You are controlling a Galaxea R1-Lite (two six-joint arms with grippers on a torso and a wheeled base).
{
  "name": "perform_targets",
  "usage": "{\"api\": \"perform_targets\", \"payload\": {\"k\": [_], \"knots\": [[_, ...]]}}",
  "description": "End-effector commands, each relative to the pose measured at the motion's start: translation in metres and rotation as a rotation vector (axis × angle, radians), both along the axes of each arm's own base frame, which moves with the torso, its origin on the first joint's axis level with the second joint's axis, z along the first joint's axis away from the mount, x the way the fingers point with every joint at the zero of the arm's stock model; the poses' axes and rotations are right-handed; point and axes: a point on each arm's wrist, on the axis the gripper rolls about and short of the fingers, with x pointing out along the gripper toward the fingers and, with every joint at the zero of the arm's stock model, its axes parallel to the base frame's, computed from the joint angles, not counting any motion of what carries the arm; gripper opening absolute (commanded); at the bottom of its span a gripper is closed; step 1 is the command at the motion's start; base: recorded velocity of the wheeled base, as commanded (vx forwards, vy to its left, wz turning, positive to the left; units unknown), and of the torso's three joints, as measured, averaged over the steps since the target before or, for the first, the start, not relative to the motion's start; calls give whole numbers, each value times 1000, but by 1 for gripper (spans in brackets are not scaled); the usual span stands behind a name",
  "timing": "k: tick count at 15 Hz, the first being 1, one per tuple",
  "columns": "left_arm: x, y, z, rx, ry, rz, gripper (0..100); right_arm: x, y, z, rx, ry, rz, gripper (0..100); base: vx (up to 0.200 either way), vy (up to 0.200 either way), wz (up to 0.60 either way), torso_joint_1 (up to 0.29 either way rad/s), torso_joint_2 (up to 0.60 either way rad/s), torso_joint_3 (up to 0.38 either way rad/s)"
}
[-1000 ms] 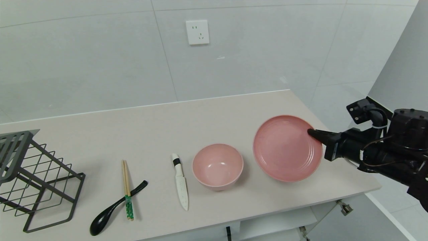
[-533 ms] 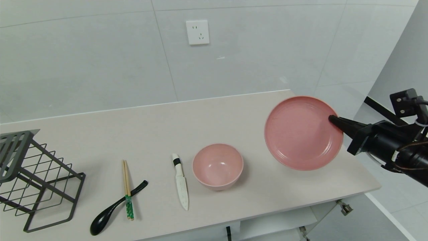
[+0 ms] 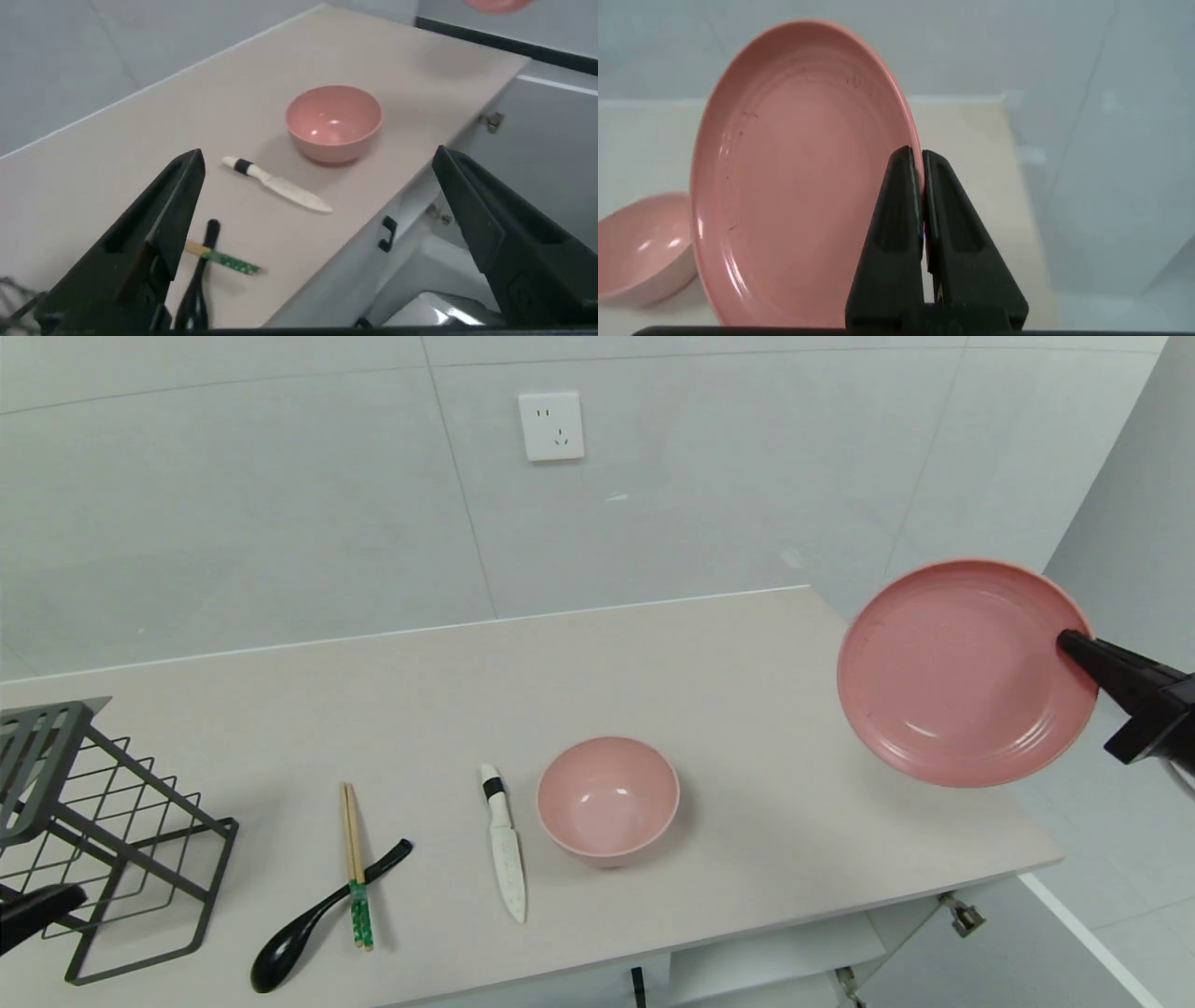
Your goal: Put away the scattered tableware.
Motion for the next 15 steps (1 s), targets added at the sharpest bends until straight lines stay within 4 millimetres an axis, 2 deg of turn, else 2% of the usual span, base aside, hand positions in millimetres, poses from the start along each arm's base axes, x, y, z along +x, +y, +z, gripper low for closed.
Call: {"api": "perform_targets", "payload": {"k": [1,6,10,12,15], "knots": [[30,-4,6,11,89,-49,100,-1,-9,-3,-3,-6,-32,0,0,0,0,0,0,0],[91,-17,13,-5,83,-132,100,-13,-7,4,-14,-54,-12,0,0,0,0,0,0,0],[122,-22,20,-67,138,-101,100,-14,-7,5,-16,-59,-10,0,0,0,0,0,0,0],[134,-23,26,-63,137,-14,100,-15,-5,5,-18,-63,1,0,0,0,0,0,0,0],[147,-38,26,-35,240,0,100,-19,3,7,-18,-76,44,0,0,0,0,0,0,0]]}}
